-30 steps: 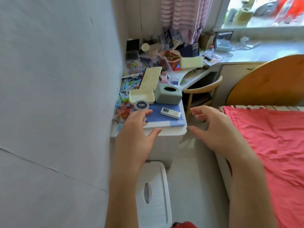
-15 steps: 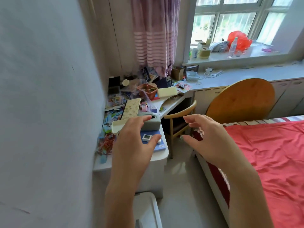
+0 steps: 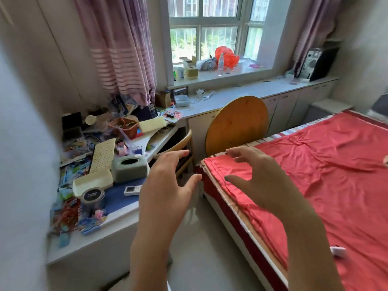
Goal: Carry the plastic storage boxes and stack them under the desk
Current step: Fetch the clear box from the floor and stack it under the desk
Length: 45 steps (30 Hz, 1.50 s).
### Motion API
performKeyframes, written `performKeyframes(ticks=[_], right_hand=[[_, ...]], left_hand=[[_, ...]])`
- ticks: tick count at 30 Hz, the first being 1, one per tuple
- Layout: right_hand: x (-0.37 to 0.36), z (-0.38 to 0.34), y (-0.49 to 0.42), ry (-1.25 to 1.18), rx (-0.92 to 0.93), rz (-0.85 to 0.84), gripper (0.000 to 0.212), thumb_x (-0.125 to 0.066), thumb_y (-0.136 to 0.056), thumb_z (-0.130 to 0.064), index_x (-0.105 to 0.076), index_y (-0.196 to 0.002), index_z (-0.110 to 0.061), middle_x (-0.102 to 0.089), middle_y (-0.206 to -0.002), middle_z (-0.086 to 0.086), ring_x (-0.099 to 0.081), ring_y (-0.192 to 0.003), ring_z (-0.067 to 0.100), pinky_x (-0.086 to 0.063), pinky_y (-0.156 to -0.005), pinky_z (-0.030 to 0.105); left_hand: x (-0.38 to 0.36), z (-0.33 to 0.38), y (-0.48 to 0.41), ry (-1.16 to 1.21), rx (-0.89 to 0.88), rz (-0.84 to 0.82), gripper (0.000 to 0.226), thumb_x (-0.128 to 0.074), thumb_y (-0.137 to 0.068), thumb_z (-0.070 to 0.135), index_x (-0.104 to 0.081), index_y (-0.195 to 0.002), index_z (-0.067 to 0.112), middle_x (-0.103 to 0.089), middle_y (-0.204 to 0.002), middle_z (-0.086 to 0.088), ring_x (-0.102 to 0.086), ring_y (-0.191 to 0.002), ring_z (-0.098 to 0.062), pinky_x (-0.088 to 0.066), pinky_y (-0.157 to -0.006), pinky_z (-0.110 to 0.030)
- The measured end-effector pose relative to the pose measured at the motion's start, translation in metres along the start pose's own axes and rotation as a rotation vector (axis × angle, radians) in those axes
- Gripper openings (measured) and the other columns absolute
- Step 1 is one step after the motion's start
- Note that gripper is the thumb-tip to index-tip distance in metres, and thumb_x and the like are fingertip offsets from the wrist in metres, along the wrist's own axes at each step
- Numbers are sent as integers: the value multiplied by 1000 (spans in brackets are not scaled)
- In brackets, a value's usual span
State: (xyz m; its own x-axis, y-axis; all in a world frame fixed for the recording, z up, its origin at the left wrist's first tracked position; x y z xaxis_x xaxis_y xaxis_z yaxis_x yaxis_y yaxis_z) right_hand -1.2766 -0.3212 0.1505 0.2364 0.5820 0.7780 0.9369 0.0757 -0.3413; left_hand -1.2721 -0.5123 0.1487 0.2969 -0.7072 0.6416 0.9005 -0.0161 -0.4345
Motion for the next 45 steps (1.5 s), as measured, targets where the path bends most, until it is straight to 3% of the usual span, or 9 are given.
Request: performKeyframes(ticks=[7,13,18,24,27,32,36,40,45], right_hand=[[36,18,42,47,-165,109,55,-79,-76,-28,-57,-126,-28,-59,-122,-11,-57,-105,3,-44,-91,19],[68,32,117,103,-385,209,53,-79,-75,-30,-57,-123,-31,-59,-120,-14,-55,-104,-3,-39,-87,11],[71,44,192,147,-597,233,51,-77,-77,-30,-57,-124,-31,-57,-122,-15,-54,-107,-2,-42,-89,16],[74,39,270,193,-783,225,45,-74,-78,-33,-58,-120,-33,-55,-119,-18,-53,-107,-3,-42,-90,18],[84,33,303,203,-846,264,42,-73,-78,-34,-58,-117,-37,-53,-116,-23,-50,-106,-8,-36,-86,10],[101,28,358,262,-958,322,46,-74,-78,-35,-57,-121,-34,-54,-121,-18,-53,-110,0,-44,-92,24],[118,24,398,304,-1023,399,44,-74,-78,-37,-58,-118,-36,-49,-111,-26,-52,-104,-2,-44,-85,21],[130,20,436,310,-1060,460,40,-74,-76,-41,-59,-113,-37,-48,-105,-29,-52,-99,-5,-42,-78,18],[153,17,499,298,-1129,529,40,-75,-76,-37,-60,-114,-35,-52,-110,-25,-56,-103,1,-47,-86,26]], left_hand=[[-26,32,0,65,-137,-140,56,-77,-76,36,-54,-127,33,-55,-119,18,-46,-103,6,-29,-76,-5],[-53,65,27,191,-221,-274,52,-77,-75,35,-58,-123,32,-58,-128,9,-56,-115,-11,-50,-93,-34],[-82,84,78,265,-325,-469,50,-75,-76,39,-56,-122,37,-56,-124,18,-54,-109,-1,-36,-75,-10],[-108,110,140,346,-420,-702,48,-74,-77,37,-55,-121,39,-55,-121,22,-53,-112,-2,-43,-79,-24],[-115,128,163,388,-455,-751,47,-75,-76,37,-56,-119,38,-53,-116,25,-54,-108,-2,-43,-74,-24],[-124,153,196,443,-519,-833,47,-76,-76,34,-57,-119,36,-54,-122,25,-53,-111,2,-37,-73,-12],[-131,181,223,478,-577,-894,46,-75,-75,36,-57,-118,38,-56,-129,15,-52,-115,1,-40,-80,-22],[-138,211,251,489,-646,-919,45,-76,-76,34,-58,-117,35,-57,-120,17,-49,-127,-8,-45,-82,-28],[-146,250,297,516,-704,-973,46,-75,-75,36,-57,-117,38,-52,-110,25,-53,-117,-6,-40,-74,-26]])
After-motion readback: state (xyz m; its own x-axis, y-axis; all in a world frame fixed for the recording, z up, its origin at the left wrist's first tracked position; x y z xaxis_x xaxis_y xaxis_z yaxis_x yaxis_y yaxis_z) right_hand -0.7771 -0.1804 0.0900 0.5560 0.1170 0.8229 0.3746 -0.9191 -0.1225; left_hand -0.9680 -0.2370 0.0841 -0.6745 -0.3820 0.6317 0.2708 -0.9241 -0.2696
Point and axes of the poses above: each hand's wrist, its own y-axis away from the middle knuckle, its own x-axis out of the back of the hand, z = x × y, the point moved 6 cm from there along -y, towards the middle knuckle
